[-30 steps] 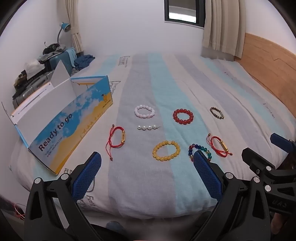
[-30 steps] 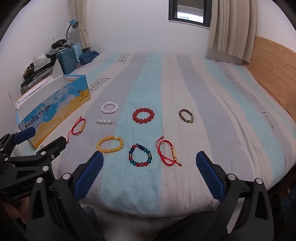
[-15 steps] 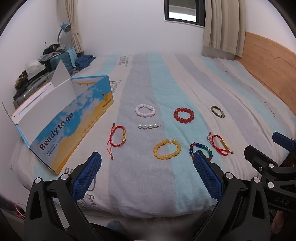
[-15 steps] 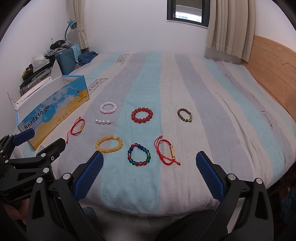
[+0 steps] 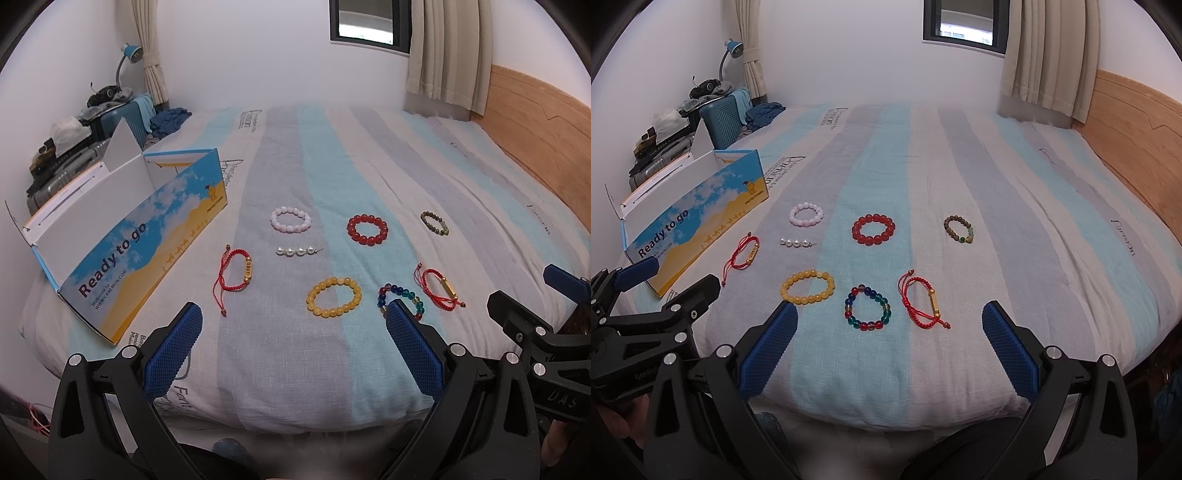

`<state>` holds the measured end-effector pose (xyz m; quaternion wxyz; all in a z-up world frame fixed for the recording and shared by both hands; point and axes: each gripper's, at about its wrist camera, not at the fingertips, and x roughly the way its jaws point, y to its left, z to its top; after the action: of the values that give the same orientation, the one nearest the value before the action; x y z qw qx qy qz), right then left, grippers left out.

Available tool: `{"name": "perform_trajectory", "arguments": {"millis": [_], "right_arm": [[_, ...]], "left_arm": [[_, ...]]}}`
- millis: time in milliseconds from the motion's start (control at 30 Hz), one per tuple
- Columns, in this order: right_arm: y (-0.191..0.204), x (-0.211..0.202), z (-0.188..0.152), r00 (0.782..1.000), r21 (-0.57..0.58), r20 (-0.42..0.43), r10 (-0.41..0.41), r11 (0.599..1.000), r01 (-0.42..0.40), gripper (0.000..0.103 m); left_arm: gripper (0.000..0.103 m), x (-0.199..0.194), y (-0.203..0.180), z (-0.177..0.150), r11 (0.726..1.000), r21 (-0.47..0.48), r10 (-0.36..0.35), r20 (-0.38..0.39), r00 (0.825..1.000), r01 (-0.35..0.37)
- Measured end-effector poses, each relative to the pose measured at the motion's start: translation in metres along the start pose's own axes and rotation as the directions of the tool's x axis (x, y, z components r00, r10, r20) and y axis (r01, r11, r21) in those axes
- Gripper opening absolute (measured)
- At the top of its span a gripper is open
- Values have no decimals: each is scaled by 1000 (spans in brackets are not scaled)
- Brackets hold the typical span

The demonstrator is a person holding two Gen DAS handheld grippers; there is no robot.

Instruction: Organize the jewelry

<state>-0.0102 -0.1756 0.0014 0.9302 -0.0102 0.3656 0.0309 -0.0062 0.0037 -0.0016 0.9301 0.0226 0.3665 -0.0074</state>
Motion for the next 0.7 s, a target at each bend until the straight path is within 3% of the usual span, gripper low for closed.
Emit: {"name": "perform_trajectory", "arguments": {"millis": [700], "right_arm": [[-7, 9, 3, 1000, 1, -17, 1, 1000, -1, 96]], "left_arm": [[97, 14, 0, 3, 1000, 1, -3, -33, 999, 3]]}}
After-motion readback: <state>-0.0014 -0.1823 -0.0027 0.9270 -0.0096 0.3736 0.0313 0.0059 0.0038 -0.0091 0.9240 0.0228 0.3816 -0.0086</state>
